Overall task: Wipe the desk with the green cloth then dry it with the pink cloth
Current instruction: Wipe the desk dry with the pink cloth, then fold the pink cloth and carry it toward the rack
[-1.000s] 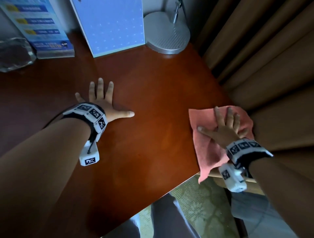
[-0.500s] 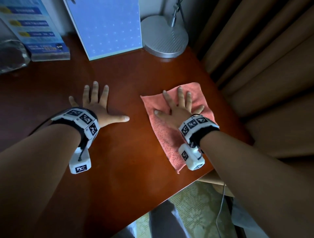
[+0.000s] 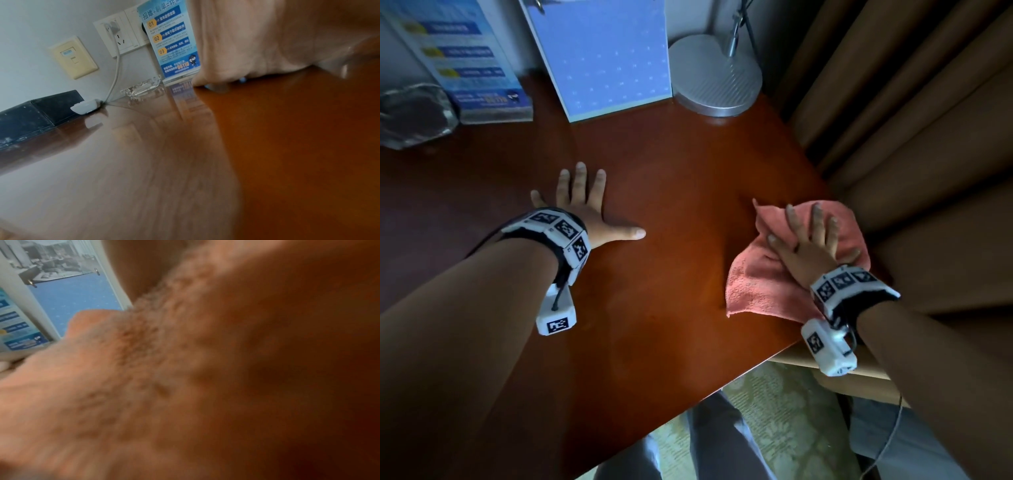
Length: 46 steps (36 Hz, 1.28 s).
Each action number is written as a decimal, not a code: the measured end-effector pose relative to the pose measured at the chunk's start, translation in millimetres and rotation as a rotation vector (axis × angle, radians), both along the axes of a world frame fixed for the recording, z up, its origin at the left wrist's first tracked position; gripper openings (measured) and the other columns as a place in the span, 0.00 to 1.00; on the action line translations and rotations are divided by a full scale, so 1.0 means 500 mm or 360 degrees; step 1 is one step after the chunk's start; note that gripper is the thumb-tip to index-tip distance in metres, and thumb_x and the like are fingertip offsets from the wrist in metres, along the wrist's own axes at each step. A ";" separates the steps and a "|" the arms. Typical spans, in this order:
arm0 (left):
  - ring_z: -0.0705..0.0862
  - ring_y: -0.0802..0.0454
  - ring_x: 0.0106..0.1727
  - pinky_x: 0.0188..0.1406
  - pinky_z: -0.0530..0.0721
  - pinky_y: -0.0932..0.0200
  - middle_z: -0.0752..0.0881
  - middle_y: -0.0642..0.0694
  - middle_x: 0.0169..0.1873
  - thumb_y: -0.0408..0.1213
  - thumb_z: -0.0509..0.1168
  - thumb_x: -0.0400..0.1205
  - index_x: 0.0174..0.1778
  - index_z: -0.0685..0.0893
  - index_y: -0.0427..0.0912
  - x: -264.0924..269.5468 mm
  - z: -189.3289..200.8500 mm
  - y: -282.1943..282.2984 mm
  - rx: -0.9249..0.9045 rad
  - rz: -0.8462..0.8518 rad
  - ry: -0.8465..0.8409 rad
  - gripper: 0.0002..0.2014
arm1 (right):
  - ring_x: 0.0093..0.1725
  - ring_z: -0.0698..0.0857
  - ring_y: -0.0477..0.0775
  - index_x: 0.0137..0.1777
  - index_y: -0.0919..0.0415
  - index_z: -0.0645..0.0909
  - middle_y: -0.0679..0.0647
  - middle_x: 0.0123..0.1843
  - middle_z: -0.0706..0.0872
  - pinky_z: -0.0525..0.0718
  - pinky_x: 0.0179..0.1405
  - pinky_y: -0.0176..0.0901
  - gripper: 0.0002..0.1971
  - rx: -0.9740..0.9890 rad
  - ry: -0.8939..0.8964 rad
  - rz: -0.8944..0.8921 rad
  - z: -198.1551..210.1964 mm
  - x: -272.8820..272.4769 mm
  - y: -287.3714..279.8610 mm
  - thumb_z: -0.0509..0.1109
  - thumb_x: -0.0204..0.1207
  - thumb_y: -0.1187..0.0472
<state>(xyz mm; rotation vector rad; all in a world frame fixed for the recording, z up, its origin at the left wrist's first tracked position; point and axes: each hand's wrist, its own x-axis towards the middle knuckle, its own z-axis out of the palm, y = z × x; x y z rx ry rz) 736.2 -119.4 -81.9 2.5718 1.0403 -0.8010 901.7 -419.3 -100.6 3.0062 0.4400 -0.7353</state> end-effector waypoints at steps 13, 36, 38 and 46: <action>0.31 0.43 0.81 0.76 0.37 0.28 0.31 0.47 0.81 0.70 0.53 0.77 0.83 0.36 0.51 0.006 0.050 -0.082 0.0176 -0.0098 -0.0048 0.48 | 0.83 0.33 0.62 0.70 0.36 0.18 0.52 0.84 0.28 0.42 0.78 0.74 0.29 -0.0130 -0.0064 0.0129 -0.011 -0.158 -0.065 0.36 0.81 0.37; 0.78 0.57 0.65 0.61 0.75 0.65 0.80 0.54 0.65 0.51 0.65 0.80 0.72 0.73 0.50 -0.208 0.322 -0.223 -0.1002 0.0081 -0.0932 0.25 | 0.80 0.64 0.44 0.76 0.42 0.71 0.44 0.80 0.69 0.59 0.82 0.48 0.27 0.1530 0.0638 0.0334 0.280 -0.348 0.117 0.53 0.76 0.42; 0.83 0.54 0.60 0.63 0.78 0.55 0.86 0.52 0.57 0.58 0.65 0.73 0.62 0.80 0.52 -0.224 0.346 -0.228 -0.0999 0.0156 -0.1113 0.24 | 0.75 0.67 0.37 0.75 0.42 0.70 0.37 0.76 0.69 0.63 0.76 0.32 0.20 0.1746 0.0795 0.0346 0.345 -0.351 0.159 0.56 0.83 0.51; 0.85 0.57 0.55 0.60 0.80 0.56 0.88 0.53 0.53 0.46 0.63 0.77 0.56 0.83 0.52 -0.307 0.479 -0.176 -0.0658 0.0392 -0.1858 0.13 | 0.68 0.79 0.48 0.55 0.38 0.77 0.48 0.68 0.81 0.70 0.72 0.41 0.14 0.2001 0.0928 0.0553 0.506 -0.397 0.277 0.51 0.88 0.55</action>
